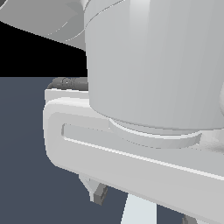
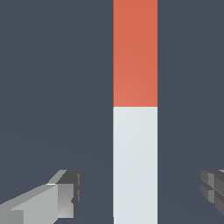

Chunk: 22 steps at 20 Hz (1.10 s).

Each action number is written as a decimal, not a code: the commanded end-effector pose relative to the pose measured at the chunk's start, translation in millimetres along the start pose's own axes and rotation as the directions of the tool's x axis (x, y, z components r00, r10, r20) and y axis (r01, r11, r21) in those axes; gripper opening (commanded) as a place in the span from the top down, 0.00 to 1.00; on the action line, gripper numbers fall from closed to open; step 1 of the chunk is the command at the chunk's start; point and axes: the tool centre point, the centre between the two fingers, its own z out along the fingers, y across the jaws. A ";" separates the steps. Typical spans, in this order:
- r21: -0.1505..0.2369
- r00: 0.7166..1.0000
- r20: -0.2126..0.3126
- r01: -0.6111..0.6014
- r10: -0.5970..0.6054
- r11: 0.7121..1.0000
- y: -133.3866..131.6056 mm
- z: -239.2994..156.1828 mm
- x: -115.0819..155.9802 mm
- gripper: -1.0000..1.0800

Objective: Insert the peg into the horizontal hole in a box.

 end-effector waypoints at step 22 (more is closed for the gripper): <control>0.000 1.000 -0.001 0.000 0.000 1.000 0.4 49.6 0.6 1.00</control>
